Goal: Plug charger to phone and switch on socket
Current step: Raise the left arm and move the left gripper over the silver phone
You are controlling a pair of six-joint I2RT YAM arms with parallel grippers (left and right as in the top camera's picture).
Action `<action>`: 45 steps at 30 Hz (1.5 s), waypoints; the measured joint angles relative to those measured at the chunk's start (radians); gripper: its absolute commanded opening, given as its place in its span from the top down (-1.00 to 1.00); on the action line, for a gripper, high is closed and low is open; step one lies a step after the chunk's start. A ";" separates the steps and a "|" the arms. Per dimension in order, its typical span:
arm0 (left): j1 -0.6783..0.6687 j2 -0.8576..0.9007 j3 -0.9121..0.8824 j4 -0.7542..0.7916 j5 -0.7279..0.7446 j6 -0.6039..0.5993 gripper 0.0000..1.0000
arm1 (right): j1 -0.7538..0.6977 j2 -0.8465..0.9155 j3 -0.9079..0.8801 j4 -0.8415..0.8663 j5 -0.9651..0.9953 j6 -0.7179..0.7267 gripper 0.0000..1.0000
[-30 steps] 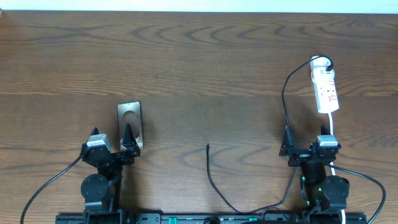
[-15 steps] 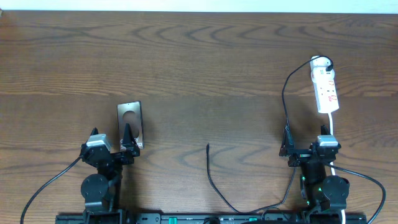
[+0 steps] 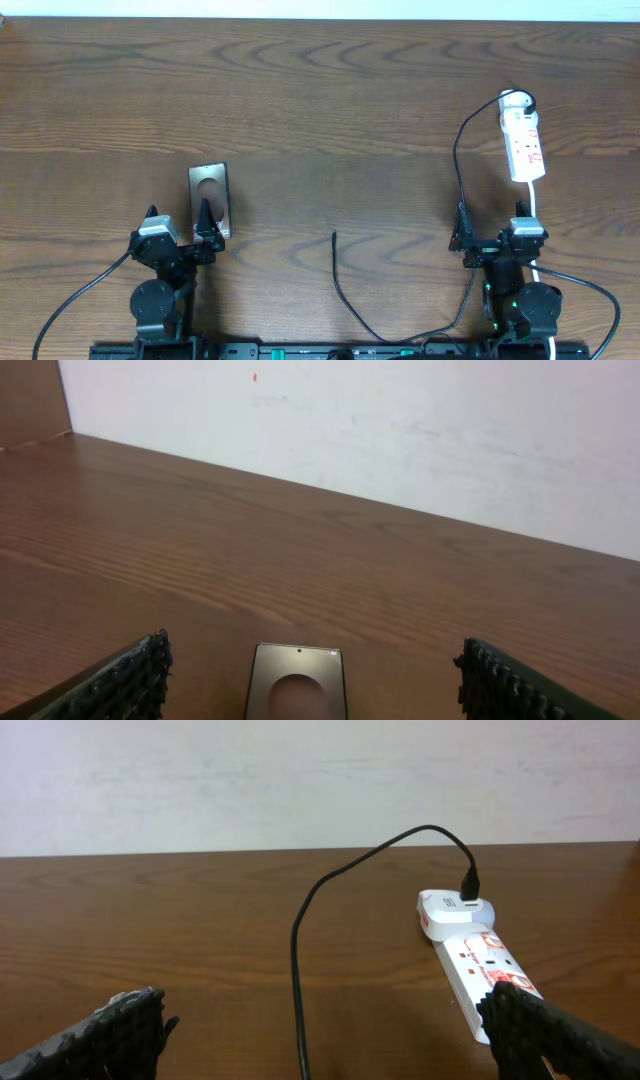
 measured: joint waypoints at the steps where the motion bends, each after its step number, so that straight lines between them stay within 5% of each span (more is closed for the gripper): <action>1: 0.000 0.000 0.002 -0.002 0.000 0.002 -0.79 | 0.000 0.000 0.000 0.000 0.000 0.000 -0.98; 13: 0.000 0.086 0.212 -0.046 -0.029 0.146 -0.79 | 0.000 0.000 0.000 0.000 0.000 0.000 -0.99; 22: 0.000 0.441 0.547 -0.118 -0.028 0.167 -0.79 | 0.000 0.000 0.000 0.001 0.001 0.000 -0.99; 38: 0.000 1.293 1.585 -1.039 0.007 0.159 -0.79 | 0.000 0.000 0.000 0.000 0.003 0.000 -0.98; 45: 0.000 1.552 1.725 -1.214 0.017 0.158 -0.79 | 0.000 0.000 0.000 0.000 0.003 0.000 -0.99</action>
